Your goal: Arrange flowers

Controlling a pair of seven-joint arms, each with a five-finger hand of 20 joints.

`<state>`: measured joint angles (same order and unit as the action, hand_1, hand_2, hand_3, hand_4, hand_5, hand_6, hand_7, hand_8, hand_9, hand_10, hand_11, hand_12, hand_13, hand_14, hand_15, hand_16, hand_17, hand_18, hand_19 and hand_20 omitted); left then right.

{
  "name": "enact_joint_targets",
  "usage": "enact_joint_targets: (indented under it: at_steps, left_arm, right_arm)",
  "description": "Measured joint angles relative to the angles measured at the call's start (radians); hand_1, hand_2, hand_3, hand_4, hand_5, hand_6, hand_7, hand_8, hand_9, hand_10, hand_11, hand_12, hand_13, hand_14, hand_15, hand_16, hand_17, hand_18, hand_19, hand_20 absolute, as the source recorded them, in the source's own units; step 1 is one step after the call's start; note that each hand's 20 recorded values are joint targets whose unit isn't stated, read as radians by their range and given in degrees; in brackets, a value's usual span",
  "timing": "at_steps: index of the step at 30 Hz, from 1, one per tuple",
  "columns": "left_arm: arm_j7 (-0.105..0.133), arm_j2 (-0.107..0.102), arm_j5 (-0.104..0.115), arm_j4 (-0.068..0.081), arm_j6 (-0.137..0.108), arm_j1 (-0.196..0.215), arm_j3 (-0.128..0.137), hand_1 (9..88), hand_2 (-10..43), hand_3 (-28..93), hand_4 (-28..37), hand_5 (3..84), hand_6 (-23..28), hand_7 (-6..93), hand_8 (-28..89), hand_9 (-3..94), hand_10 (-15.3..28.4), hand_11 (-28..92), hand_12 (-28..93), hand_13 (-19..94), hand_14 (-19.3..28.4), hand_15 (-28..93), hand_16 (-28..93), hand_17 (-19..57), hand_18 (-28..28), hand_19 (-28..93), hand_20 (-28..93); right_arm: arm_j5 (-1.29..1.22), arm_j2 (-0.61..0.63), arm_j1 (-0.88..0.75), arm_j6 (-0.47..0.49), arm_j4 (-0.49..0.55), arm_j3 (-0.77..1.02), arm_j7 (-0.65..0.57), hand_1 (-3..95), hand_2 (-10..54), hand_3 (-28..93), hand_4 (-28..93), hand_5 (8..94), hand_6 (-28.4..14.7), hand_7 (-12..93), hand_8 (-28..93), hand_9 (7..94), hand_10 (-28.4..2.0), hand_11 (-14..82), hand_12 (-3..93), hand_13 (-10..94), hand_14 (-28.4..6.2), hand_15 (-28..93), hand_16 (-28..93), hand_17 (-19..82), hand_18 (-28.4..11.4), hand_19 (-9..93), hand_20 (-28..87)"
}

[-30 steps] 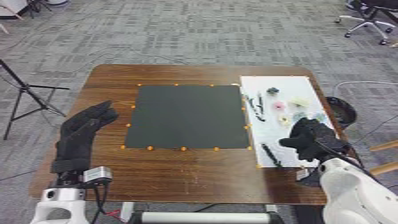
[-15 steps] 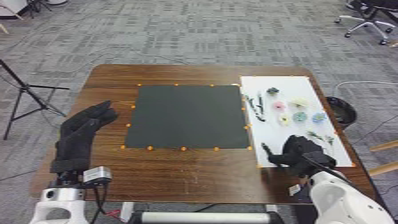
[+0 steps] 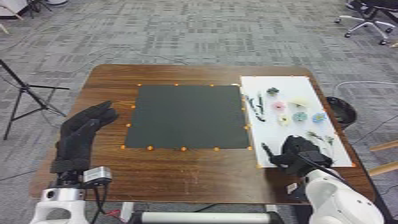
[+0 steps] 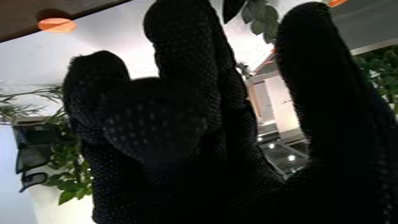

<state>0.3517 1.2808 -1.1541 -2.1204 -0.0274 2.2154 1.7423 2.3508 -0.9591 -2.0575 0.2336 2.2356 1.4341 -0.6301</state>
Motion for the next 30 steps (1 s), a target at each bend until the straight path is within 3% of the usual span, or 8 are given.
enact_joint_targets:
  at_steps: [9,11,15,25,26,27,28,30]
  left_arm:
    - [-0.001,0.000,0.000,0.000,0.000,0.000,0.000,29.1,-9.2,68,-14.2,49.3,3.4,14.4,-6,47.5,13.2,23,17,38,17.1,32,4,0.8,15.4,31,33]
    - [-0.001,0.000,0.000,0.000,0.000,-0.001,0.000,29.0,-9.3,68,-14.2,49.3,3.4,14.4,-6,47.5,13.1,23,17,38,17.1,32,4,0.8,15.4,31,33]
    - [-0.002,0.000,0.000,0.000,0.001,-0.001,0.000,29.1,-9.2,68,-14.2,49.4,3.4,14.4,-6,47.5,13.1,22,16,38,17.2,32,4,0.8,15.4,31,33]
    - [-0.006,0.000,0.000,0.000,0.002,-0.001,0.000,29.0,-9.2,68,-14.3,49.4,3.4,14.3,-6,47.5,13.1,23,17,38,17.2,32,4,0.8,15.4,31,33]
    - [-0.007,0.000,0.000,0.000,0.002,-0.001,0.000,29.0,-9.2,68,-14.2,49.4,3.4,14.4,-6,47.5,13.1,23,17,38,17.2,32,4,0.8,15.4,31,33]
    - [-0.007,0.000,0.000,0.000,0.002,-0.001,0.000,29.0,-9.2,68,-14.3,49.4,3.4,14.4,-6,47.5,13.1,22,16,38,17.2,32,4,0.8,15.4,31,33]
    - [-0.007,0.000,0.000,0.000,0.002,-0.001,0.000,29.0,-9.2,68,-14.3,49.3,3.4,14.4,-6,47.5,13.1,22,16,38,17.2,32,4,0.8,15.4,31,33]
    - [-0.007,0.000,0.000,0.000,0.002,-0.001,0.000,29.1,-9.2,68,-14.3,49.3,3.4,14.3,-6,47.5,13.1,23,17,38,17.1,32,4,0.8,15.4,31,33]
  right_arm:
    - [0.007,0.000,0.014,0.028,0.003,-0.041,-0.002,49.5,-9.5,41,3,73.6,-1.5,35,28,90.9,-10.1,37.4,26.8,94,1.1,60,24,65,-13.1,72,36]
    - [0.012,0.000,0.018,0.029,0.002,-0.049,-0.003,74.2,-9.5,-20,43,73.4,-1.2,35,28,90.9,-10.1,37.5,26.8,94,1.3,60,24,65,-12.9,73,35]
    - [0.014,0.000,0.023,0.030,0.001,-0.057,-0.004,81.6,-9.5,-28,55,75.0,-1.5,31,29,91.7,-10.2,33.2,29.3,94,1.3,58,24,65,-12.4,71,34]
    - [-0.114,-0.010,0.038,0.055,0.011,-0.030,-0.031,81.5,-9.5,-20,59,76.9,-1.8,27,30,93.4,-10.4,29.6,32.1,94,1.3,58,23,67,-12.2,69,37]
    - [-0.141,-0.012,0.039,0.055,0.011,-0.024,-0.038,76.5,-9.5,-6,50,77.3,-1.8,26,29,93.4,-10.4,29.7,32.0,94,1.3,58,23,67,-12.5,68,39]
    - [-0.171,-0.013,0.041,0.054,0.011,-0.016,-0.045,62.1,-9.5,36,19,77.0,-2.0,27,30,93.2,-10.5,30.8,30.9,94,1.4,59,23,68,-12.3,66,42]
    - [-0.200,-0.014,0.043,0.052,0.010,-0.010,-0.052,58.7,-9.5,47,11,76.9,-2.2,27,30,93.2,-10.6,31.2,30.7,94,1.5,59,23,68,-12.2,66,43]
    - [-0.257,-0.017,0.045,0.043,0.009,0.002,-0.058,58.0,-9.5,50,8,76.8,-2.2,27,30,93.1,-10.6,31.8,30.3,94,1.7,59,23,68,-12.1,66,43]
